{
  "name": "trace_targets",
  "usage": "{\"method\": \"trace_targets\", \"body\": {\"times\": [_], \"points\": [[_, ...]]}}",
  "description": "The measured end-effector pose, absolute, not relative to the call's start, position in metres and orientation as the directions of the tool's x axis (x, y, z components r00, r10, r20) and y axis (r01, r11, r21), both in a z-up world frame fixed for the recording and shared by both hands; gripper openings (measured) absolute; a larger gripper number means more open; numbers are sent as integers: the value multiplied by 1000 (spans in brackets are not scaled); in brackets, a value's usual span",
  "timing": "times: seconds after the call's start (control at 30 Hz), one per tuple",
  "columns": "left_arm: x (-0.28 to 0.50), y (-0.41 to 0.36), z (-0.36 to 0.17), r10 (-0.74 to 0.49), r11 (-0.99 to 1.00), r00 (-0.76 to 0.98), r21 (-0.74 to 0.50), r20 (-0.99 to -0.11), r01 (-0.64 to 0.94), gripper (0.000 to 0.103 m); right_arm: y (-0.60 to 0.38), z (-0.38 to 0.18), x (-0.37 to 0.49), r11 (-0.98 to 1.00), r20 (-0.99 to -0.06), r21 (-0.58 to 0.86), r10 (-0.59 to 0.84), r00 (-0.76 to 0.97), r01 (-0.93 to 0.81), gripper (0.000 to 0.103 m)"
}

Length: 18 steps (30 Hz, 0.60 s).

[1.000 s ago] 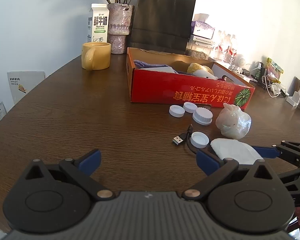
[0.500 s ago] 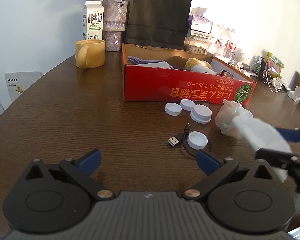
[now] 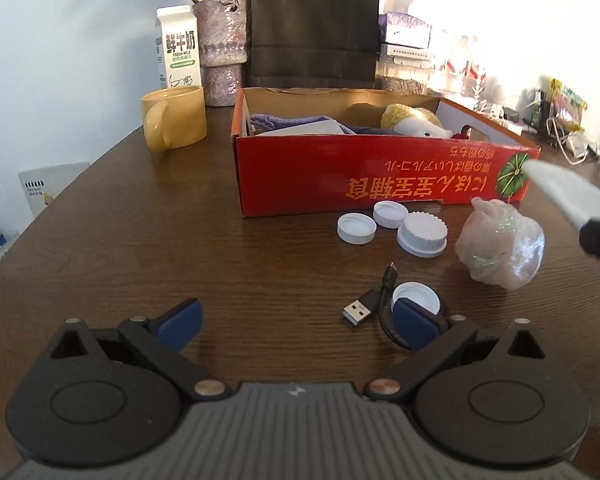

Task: Organize objects
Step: 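Grasp the white tissue with the right tool and lift it toward the box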

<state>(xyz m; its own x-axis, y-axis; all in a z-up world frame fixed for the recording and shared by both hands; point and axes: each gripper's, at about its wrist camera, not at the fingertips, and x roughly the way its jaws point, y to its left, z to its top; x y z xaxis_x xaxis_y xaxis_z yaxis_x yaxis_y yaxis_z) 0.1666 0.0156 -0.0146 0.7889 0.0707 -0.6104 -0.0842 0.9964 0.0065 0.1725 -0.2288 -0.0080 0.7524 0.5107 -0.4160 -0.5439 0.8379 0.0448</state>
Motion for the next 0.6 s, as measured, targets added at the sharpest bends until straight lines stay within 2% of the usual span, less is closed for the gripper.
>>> {"method": "trace_targets", "body": {"times": [0.43,0.53,0.6], "points": [[184,9,-19,92,995,779,90,-621,-46,102,-233,-11,218,837,-397,106,531,749,-537,72],[186,6,-18,70,994,787,111,-613,-2,94,-235,-16,223,834,-393,130,540,744,-537,72],[186,3,-17,38,992,795,122,-606,46,78,-238,-20,225,834,-390,145,543,744,-533,72]]}}
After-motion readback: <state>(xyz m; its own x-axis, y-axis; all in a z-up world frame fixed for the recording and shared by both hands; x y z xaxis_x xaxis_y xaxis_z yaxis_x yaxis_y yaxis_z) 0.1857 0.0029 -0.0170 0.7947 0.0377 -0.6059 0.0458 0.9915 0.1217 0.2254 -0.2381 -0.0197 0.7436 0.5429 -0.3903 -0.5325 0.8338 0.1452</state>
